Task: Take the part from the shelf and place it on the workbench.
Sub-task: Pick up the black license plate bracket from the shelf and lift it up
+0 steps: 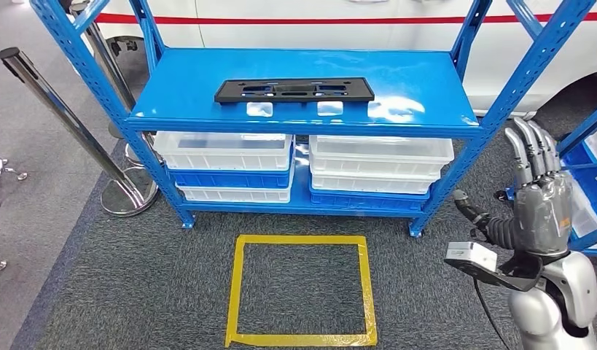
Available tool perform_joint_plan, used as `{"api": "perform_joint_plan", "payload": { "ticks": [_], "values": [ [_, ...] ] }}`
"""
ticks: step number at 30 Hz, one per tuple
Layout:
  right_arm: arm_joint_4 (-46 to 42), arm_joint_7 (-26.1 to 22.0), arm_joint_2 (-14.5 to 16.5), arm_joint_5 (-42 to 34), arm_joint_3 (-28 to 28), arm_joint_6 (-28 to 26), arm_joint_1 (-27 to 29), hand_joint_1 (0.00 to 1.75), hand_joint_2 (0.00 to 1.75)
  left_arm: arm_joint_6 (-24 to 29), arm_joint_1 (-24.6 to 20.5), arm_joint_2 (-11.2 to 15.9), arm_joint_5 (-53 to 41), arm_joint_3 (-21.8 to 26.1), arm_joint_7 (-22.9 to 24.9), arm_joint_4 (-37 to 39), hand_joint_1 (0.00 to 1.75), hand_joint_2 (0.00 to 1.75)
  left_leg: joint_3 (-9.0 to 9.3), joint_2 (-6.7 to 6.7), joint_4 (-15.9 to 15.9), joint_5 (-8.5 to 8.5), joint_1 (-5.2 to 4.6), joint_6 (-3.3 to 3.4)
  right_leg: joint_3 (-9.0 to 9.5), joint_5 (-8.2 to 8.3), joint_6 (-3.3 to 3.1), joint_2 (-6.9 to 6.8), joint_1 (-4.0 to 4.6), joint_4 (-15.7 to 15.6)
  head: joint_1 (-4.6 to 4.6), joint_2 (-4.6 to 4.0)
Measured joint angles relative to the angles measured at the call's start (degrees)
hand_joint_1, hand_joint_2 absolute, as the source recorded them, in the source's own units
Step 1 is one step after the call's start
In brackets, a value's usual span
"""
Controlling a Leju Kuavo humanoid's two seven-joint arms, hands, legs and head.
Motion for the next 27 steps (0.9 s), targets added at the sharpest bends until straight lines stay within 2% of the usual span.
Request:
{"api": "perform_joint_plan", "payload": {
  "ticks": [1,4,6,7,9,10,11,12,14,15,17,20,21,23,25,26,27],
  "values": [
    [0.1,0.1,-0.1,0.1,0.6,0.0,-0.3,0.0,1.75,0.0,0.0,0.0,0.0,0.0,0.0,0.0,0.0,0.0,-0.25,-0.06,0.5,-0.21,-0.02,-0.25,0.69,0.29,-0.34,0.04,0.1,-1.6,-0.01,0.0],
    [0.3,0.3,-0.3,0.3,2.1,0.0,-0.9,0.0,1.75,0.0,0.0,0.0,0.0,0.0,0.1,0.0,0.0,0.0,-0.7,-0.13,1.0,-0.42,0.05,-0.79,0.65,0.29,-1.56,0.2,0.32,-2.1,-0.01,0.0],
    [0.4,0.3,-0.4,0.4,2.8,0.0,-1.2,0.0,1.75,0.0,0.0,0.0,-0.1,0.0,0.1,0.0,0.0,0.0,-1.41,-0.19,2.7,-1.75,0.22,-1.43,0.7,0.47,-2.14,0.17,0.16,-2.3,-0.02,0.0],
    [0.4,0.3,-0.5,0.5,3.1,0.0,-1.3,0.0,1.75,0.0,0.0,0.0,-0.1,-0.1,0.1,0.0,0.0,0.0,-2.45,-0.22,5.0,-3.22,0.43,-1.84,0.71,0.54,-2.36,0.12,0.09,-2.4,-0.03,0.0],
    [0.5,0.9,-0.9,1.1,3.9,0.7,-1.7,0.0,1.75,0.0,0.0,0.0,-0.2,-0.1,0.2,0.0,0.0,0.0,-5.67,-0.25,12.1,-6.65,1.02,-2.48,0.62,0.57,-2.55,0.08,0.16,-2.4,-0.04,0.0],
    [0.6,1.3,-1.1,1.6,4.5,1.4,-2.0,0.0,1.75,0.0,0.1,0.0,-0.3,-0.2,0.3,0.0,0.0,0.0,-7.12,-0.25,15.1,-7.61,1.29,-2.65,0.59,0.57,-2.57,0.08,0.19,-2.4,-0.04,0.0],
    [0.8,1.9,-1.4,2.2,5.2,2.2,-2.3,0.0,1.75,0.0,0.1,0.0,-0.5,-0.2,0.3,0.0,0.0,0.0,-7.8,-0.25,16.5,-7.52,1.51,-2.75,0.6,0.57,-2.57,0.1,0.2,-2.4,-0.04,0.0],
    [1.0,2.5,-1.7,2.9,5.9,3.1,-2.8,0.0,1.75,-0.1,0.1,0.0,-0.6,-0.3,0.5,0.0,0.0,0.0,-7.41,-0.25,15.5,-6.33,1.66,-2.75,0.64,0.57,-2.57,0.13,0.19,-2.4,-0.04,0.0],
    [1.6,3.7,-2.4,4.4,7.6,4.7,-4.0,0.0,1.75,-0.2,0.1,0.0,-0.6,-0.4,0.6,0.0,0.0,0.0,-4.25,-0.27,8.7,-2.49,1.83,-2.6,0.77,0.57,-2.49,0.21,0.12,-2.4,-0.04,0.0],
    [1.9,4.3,-2.7,5.1,8.4,5.5,-4.7,0.0,1.75,-0.2,0.1,0.0,-0.6,-0.5,0.7,0.0,0.0,0.0,-2.59,-0.29,5.0,-1.17,1.75,-2.49,0.76,0.59,-2.33,0.25,0.15,-2.4,-0.03,0.0],
    [2.8,5.4,-3.6,6.3,10.2,7.4,-6.1,0.0,1.75,-0.2,0.0,0.0,-0.7,-0.5,0.8,0.0,0.0,0.0,-0.98,-0.34,1.2,-0.39,1.43,-2.24,0.62,0.81,-1.7,0.3,0.11,-2.6,-0.03,0.0],
    [4.5,6.9,-5.4,7.7,13.4,10.8,-8.1,0.0,1.75,-0.2,0.0,0.0,-0.7,-0.6,1.0,0.0,0.0,0.0,-0.76,-0.33,0.1,0.23,1.24,-1.4,0.57,1.09,-0.56,0.25,-0.11,-3.0,-0.03,0.0],
    [5.0,7.1,-6.1,7.9,14.5,11.7,-8.7,0.0,1.75,-0.2,0.0,0.0,-0.7,-0.6,1.0,0.0,0.0,0.0,-0.59,-0.29,-0.4,0.58,1.28,-1.03,0.34,0.58,-0.38,0.18,-0.11,-2.5,-0.02,0.0],
    [6.0,7.5,-7.5,8.0,16.4,12.8,-9.8,0.0,1.75,-0.2,0.0,-0.1,-0.8,-0.7,1.0,0.0,0.0,0.0,-0.4,-0.21,-1.1,1.03,1.25,-0.4,-1.81,-2.44,-0.41,0.06,0.02,2.3,0.0,0.0],
    [6.9,7.8,-8.3,8.1,18.0,13.4,-10.3,0.0,1.75,-0.2,0.0,-0.1,-0.9,-0.8,1.2,0.0,0.0,0.0,-0.49,-0.22,-1.0,1.03,1.01,-0.07,-5.16,-5.65,-0.52,0.09,0.2,9.4,-0.01,0.0],
    [7.4,7.9,-8.5,8.3,18.8,13.6,-10.3,0.0,1.75,-0.2,0.0,-0.1,-1.1,-0.8,1.3,0.0,0.0,0.0,-0.51,-0.22,-1.0,0.99,0.9,-0.01,-6.07,-5.9,-0.54,0.09,0.22,11.3,0.0,0.0],
    [7.8,7.9,-8.6,8.5,19.5,13.7,-10.3,0.0,1.75,-0.2,0.0,-0.1,-1.2,-0.8,1.4,0.0,0.0,0.0,-0.51,-0.24,-0.8,0.91,0.8,0.03,-6.09,-5.1,-0.6,0.08,0.23,11.3,-0.01,0.0]
  ]
}}
